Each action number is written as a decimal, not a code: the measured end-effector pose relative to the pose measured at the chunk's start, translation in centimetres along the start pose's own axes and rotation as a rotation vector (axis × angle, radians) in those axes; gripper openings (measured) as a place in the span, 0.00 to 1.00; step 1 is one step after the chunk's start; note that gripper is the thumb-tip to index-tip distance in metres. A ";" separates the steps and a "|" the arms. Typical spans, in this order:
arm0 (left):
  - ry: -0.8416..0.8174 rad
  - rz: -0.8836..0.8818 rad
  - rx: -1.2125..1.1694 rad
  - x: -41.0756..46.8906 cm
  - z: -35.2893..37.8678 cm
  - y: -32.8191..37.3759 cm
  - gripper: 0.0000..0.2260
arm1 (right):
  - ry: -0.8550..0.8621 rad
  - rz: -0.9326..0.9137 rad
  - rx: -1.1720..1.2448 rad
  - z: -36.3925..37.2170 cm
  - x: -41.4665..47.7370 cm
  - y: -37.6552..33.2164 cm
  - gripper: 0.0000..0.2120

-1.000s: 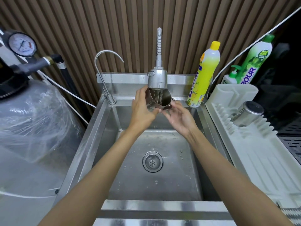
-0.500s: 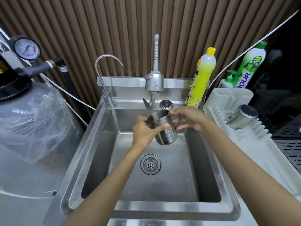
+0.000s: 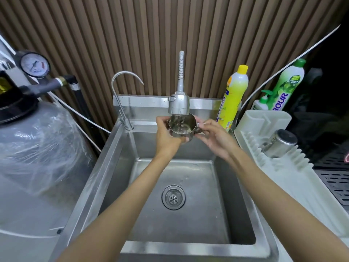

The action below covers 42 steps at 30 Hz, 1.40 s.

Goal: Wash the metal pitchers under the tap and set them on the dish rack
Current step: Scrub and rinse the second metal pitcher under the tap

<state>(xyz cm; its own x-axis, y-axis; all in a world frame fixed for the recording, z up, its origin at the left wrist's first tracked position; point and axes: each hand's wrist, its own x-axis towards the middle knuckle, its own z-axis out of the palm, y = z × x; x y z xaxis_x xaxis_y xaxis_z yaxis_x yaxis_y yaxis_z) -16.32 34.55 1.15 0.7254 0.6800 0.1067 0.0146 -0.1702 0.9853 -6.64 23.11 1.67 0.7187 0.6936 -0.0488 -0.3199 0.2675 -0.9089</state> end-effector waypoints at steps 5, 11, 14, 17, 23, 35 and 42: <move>-0.030 0.123 0.224 0.3 -1.6 0.9 0.30 | 0.043 0.111 0.382 0.3 0.8 3.4 0.15; 0.078 0.232 0.701 -0.9 -1.7 0.1 0.31 | 0.063 0.161 0.314 1.2 0.1 4.7 0.22; 0.084 0.236 0.795 -1.1 -1.2 0.2 0.32 | 0.086 0.196 0.302 0.9 -0.2 5.1 0.12; 0.080 0.186 0.726 -1.4 -0.8 -0.2 0.34 | 0.079 0.258 0.147 0.1 -0.1 5.3 0.09; 0.061 -0.097 0.424 -2.6 -0.1 -3.2 0.25 | 0.181 0.340 -0.440 -0.3 0.2 2.3 0.07; 0.023 -0.198 -0.317 -1.7 3.1 -4.3 0.26 | 0.319 -0.231 -1.144 2.8 0.7 -2.0 0.15; 0.140 0.055 -0.191 0.7 0.2 -3.5 0.30 | 0.154 -0.119 -0.189 2.0 2.4 1.1 0.15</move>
<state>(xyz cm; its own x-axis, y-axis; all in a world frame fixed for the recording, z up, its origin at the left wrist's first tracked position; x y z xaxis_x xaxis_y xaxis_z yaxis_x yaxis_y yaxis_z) -15.75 35.52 -2.23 0.6192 0.7677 0.1651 -0.1619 -0.0810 0.9835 -6.52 26.37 1.34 0.8345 0.5509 0.0141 -0.1169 0.2019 -0.9724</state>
